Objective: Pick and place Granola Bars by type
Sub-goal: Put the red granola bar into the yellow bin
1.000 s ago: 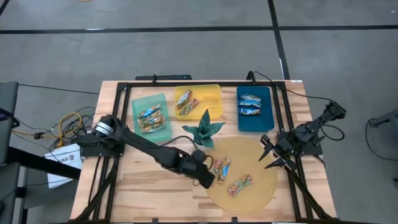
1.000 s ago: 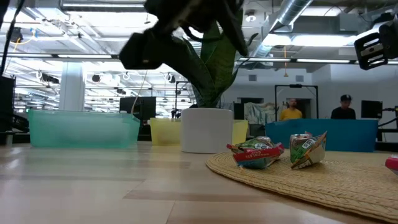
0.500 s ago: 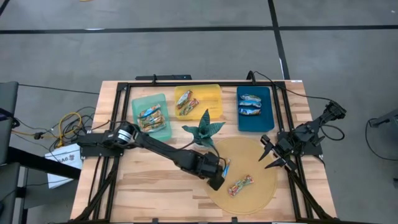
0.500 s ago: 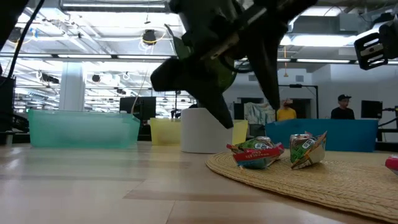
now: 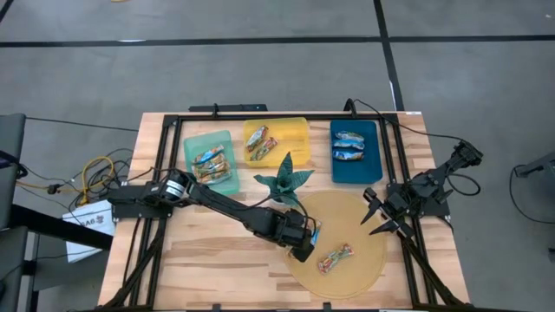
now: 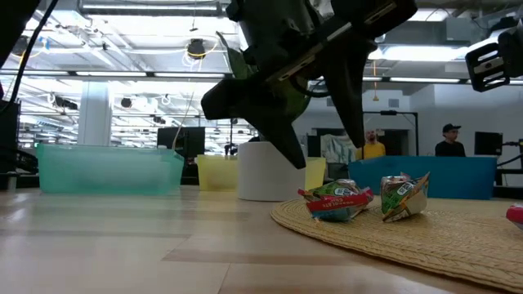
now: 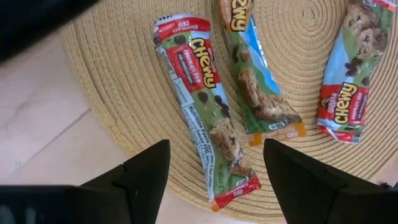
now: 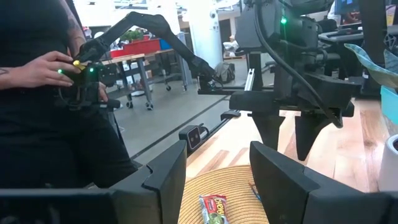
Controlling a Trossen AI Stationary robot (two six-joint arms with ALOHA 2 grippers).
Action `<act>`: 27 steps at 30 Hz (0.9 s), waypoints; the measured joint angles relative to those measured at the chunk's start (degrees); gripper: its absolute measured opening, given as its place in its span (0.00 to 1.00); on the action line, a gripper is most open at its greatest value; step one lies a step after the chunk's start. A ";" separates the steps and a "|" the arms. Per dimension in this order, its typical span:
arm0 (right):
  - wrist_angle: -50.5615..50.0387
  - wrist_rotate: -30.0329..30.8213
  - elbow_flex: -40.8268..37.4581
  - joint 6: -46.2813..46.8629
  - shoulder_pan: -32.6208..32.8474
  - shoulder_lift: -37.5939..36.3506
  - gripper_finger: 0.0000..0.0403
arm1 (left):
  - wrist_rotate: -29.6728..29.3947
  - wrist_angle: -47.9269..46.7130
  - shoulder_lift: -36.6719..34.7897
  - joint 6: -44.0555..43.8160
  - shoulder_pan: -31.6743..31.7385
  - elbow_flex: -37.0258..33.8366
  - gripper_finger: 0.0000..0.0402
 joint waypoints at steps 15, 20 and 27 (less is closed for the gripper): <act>0.25 0.01 0.00 0.00 0.00 -0.11 0.42 | 2.28 -0.33 3.86 -0.91 -0.30 1.94 0.63; 0.38 -0.07 -0.01 0.01 0.00 -0.03 0.42 | 3.62 0.73 5.33 -0.83 -0.30 1.96 0.63; 0.26 -0.07 0.00 -0.01 0.02 0.30 0.42 | 7.04 2.60 7.04 -0.86 -0.28 2.36 0.63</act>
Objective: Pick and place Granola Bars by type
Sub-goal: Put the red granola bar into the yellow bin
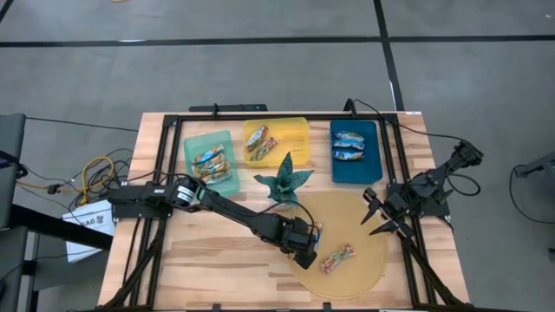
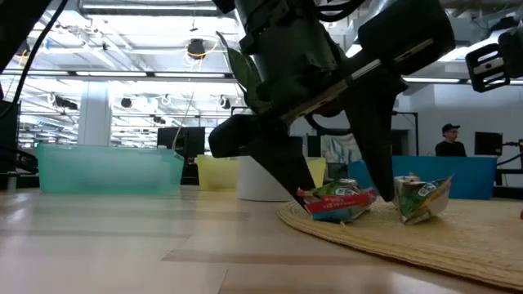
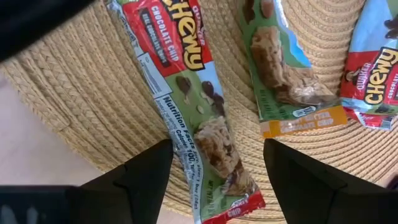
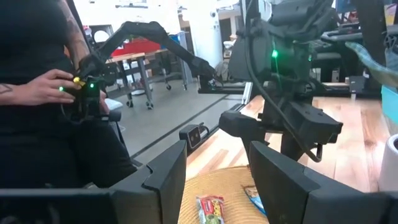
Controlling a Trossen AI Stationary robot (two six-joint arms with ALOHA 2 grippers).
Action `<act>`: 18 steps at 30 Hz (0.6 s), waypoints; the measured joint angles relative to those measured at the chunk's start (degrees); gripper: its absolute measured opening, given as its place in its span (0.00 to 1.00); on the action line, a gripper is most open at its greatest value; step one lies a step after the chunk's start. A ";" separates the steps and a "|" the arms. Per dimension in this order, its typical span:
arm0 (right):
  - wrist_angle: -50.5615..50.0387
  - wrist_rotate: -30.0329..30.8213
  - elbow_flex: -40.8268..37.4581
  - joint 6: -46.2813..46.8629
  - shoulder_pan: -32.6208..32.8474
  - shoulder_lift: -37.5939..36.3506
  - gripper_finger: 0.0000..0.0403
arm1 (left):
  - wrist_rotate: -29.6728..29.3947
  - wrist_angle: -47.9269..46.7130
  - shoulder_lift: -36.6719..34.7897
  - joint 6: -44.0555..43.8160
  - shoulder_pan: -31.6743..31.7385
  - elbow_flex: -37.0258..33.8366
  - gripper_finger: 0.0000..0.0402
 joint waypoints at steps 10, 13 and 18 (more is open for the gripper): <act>-0.02 0.02 0.00 0.00 -0.01 0.08 0.42 | -1.60 -3.06 0.35 0.59 -0.07 1.11 0.47; -0.02 0.02 0.00 0.02 0.00 0.08 0.42 | -1.90 -3.39 0.37 1.20 -0.05 1.09 0.37; -0.04 0.02 0.00 0.00 0.00 0.08 0.42 | -1.88 -3.46 0.41 1.32 0.00 1.05 0.22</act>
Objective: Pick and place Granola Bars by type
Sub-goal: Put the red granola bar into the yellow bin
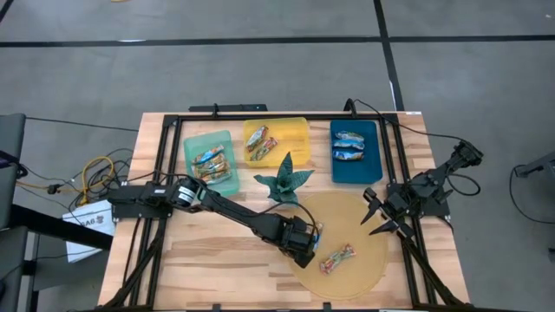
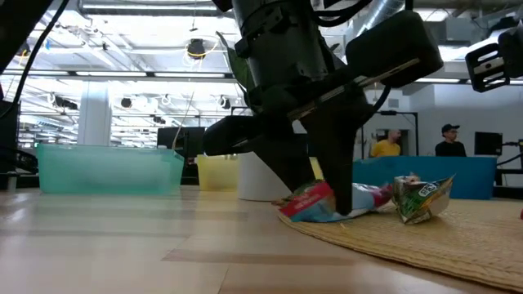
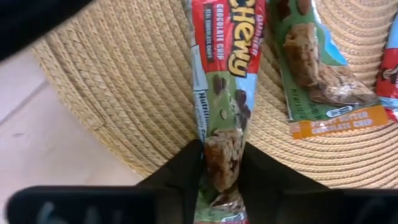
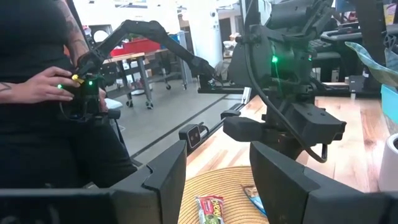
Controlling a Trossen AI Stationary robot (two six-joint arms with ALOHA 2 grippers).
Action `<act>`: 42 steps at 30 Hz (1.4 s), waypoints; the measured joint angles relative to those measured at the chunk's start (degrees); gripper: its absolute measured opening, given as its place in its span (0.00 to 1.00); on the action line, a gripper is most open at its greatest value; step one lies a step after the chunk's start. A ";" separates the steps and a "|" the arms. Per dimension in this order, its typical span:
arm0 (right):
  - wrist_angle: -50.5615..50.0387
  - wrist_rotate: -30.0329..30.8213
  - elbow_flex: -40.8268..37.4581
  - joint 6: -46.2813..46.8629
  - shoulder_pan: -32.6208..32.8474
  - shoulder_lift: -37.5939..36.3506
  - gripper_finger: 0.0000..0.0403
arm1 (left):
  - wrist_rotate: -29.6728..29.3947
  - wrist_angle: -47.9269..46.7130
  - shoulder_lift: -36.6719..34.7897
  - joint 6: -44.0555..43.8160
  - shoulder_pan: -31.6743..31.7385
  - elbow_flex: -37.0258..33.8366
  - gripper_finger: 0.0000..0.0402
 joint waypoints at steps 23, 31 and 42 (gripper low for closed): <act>-0.02 0.01 0.00 0.00 -0.01 0.00 0.42 | -5.26 2.50 0.14 9.48 -0.07 8.06 0.05; -0.04 0.00 0.00 0.02 0.00 0.00 0.42 | -11.13 2.46 0.05 17.31 -0.03 17.90 0.05; -0.04 0.02 0.00 0.01 -0.01 -0.02 0.42 | -14.52 6.65 -2.55 27.16 0.99 27.38 0.05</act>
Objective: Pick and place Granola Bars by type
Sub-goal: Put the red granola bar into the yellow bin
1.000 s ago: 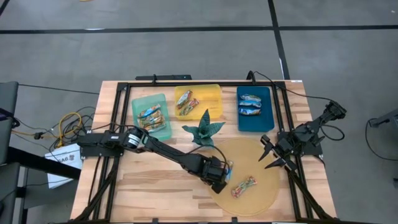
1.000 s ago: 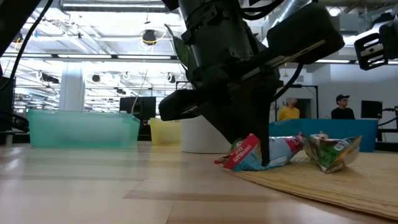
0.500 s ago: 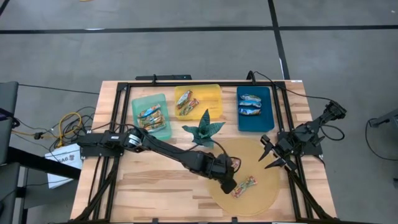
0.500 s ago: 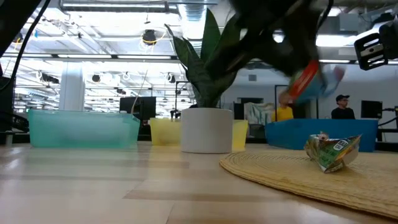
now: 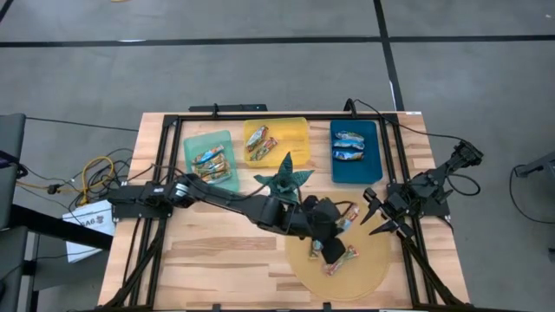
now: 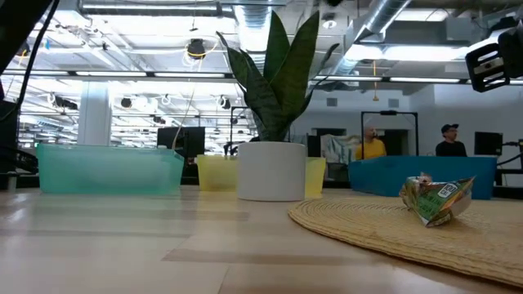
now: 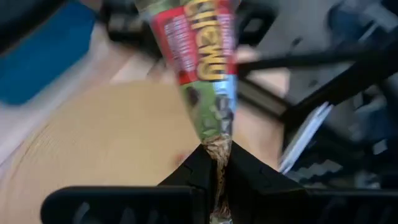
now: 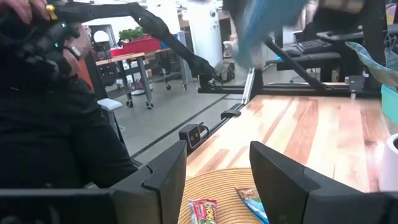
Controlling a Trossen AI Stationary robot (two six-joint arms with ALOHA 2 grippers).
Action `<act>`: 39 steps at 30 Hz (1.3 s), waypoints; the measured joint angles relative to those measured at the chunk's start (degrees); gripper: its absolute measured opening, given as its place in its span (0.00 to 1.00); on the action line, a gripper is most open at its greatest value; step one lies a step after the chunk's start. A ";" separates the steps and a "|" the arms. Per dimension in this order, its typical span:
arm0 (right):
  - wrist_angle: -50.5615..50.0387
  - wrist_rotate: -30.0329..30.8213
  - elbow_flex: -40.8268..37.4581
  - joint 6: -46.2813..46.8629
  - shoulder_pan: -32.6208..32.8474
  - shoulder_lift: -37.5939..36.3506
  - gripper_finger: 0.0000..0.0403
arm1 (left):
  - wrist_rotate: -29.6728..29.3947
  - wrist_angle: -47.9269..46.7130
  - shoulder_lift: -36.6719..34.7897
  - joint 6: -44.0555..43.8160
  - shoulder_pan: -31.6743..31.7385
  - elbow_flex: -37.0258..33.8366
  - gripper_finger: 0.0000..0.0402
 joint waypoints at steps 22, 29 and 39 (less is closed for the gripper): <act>-0.17 0.02 0.00 0.02 0.00 0.00 0.42 | -3.90 -0.09 -3.63 4.81 2.00 0.38 0.05; -0.17 0.02 0.00 0.01 0.00 0.00 0.42 | -3.85 -0.12 -3.63 5.16 6.28 0.38 0.05; -0.17 0.00 0.00 0.01 0.00 0.00 0.42 | -3.33 -0.26 -3.63 10.33 17.19 0.38 0.05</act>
